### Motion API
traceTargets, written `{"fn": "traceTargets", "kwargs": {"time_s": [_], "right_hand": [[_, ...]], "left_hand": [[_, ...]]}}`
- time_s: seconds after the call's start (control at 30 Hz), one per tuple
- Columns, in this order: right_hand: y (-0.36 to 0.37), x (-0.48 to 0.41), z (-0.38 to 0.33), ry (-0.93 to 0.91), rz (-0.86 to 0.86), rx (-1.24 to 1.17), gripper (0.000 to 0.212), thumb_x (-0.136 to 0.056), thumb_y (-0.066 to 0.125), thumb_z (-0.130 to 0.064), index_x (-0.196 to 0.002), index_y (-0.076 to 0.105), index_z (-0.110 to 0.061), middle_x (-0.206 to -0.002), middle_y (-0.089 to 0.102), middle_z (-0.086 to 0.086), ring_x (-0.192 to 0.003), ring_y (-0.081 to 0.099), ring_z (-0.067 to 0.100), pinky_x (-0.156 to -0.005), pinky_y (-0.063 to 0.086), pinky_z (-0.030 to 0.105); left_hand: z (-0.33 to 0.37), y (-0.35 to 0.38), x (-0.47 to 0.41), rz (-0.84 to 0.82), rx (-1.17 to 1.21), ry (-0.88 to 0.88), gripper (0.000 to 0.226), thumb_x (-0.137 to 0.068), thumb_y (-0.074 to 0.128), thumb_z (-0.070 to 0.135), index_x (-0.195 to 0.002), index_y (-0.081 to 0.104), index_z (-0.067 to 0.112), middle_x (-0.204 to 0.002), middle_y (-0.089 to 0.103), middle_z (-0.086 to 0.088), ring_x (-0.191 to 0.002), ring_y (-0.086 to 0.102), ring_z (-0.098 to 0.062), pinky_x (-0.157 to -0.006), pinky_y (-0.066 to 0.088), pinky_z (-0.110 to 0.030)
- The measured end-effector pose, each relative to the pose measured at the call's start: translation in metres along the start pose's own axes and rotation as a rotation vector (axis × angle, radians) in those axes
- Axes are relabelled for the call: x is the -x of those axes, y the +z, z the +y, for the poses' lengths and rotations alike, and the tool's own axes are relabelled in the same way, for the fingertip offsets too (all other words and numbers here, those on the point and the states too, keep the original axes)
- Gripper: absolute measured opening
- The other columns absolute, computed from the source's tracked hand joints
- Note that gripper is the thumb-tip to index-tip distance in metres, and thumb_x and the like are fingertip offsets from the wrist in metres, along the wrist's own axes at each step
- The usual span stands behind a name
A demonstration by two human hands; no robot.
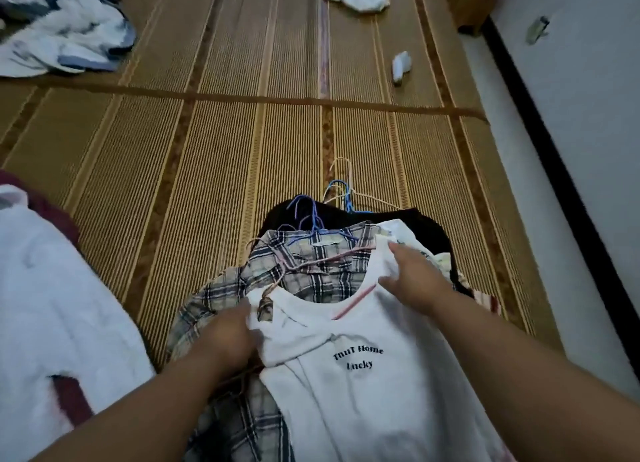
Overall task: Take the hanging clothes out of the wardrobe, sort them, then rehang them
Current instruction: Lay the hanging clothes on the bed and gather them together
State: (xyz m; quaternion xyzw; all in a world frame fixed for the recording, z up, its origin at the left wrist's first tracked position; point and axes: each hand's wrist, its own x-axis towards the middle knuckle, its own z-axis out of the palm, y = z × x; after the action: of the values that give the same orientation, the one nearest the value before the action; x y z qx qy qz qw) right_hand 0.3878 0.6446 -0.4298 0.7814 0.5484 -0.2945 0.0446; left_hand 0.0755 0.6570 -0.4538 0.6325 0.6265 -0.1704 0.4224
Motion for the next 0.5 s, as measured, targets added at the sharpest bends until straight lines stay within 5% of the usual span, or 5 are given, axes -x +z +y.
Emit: {"fn": "traceTargets", "kwargs": {"time_s": [0.13, 0.2, 0.3, 0.5], "right_hand": [[0.008, -0.046, 0.008, 0.039, -0.092, 0.074, 0.092, -0.087, 0.059, -0.046, -0.152, -0.001, -0.019, -0.159, -0.004, 0.015, -0.146, 0.008, 0.029, -0.115, 0.018, 0.037], [0.015, -0.06, 0.011, 0.054, -0.103, 0.097, 0.084, -0.09, 0.053, -0.044, -0.151, 0.0, -0.02, -0.156, 0.013, 0.019, -0.142, 0.02, 0.035, -0.113, 0.024, 0.042], [0.019, -0.067, 0.014, 0.027, 0.002, 0.122, 0.057, -0.092, 0.044, -0.033, -0.144, 0.025, -0.022, -0.135, 0.046, 0.023, -0.123, 0.043, 0.038, -0.102, 0.038, 0.042], [-0.008, -0.04, 0.006, -0.131, -0.005, 0.104, 0.024, -0.09, 0.053, -0.022, -0.113, 0.057, -0.015, -0.109, 0.061, 0.017, -0.105, 0.056, 0.033, -0.074, 0.04, 0.029]], "left_hand": [[-0.021, 0.025, -0.023, 0.138, 0.086, -0.089, 0.049, -0.09, 0.042, 0.037, -0.137, 0.035, 0.027, -0.132, 0.053, -0.011, -0.112, 0.054, -0.031, -0.095, 0.046, -0.042], [-0.038, 0.036, -0.034, 0.209, 0.095, -0.12, 0.034, -0.087, 0.033, 0.045, -0.116, 0.045, 0.032, -0.114, 0.061, -0.006, -0.099, 0.059, -0.029, -0.087, 0.05, -0.044], [-0.042, 0.04, -0.026, 0.187, 0.058, -0.229, 0.023, -0.091, 0.035, 0.031, -0.105, 0.049, 0.018, -0.111, 0.061, -0.012, -0.097, 0.058, -0.03, -0.086, 0.049, -0.037], [-0.017, 0.023, 0.014, 0.34, 0.309, -0.066, 0.015, -0.099, 0.041, 0.022, -0.091, 0.049, 0.012, -0.083, 0.056, -0.006, -0.076, 0.051, -0.023, -0.057, 0.029, -0.031]]}}
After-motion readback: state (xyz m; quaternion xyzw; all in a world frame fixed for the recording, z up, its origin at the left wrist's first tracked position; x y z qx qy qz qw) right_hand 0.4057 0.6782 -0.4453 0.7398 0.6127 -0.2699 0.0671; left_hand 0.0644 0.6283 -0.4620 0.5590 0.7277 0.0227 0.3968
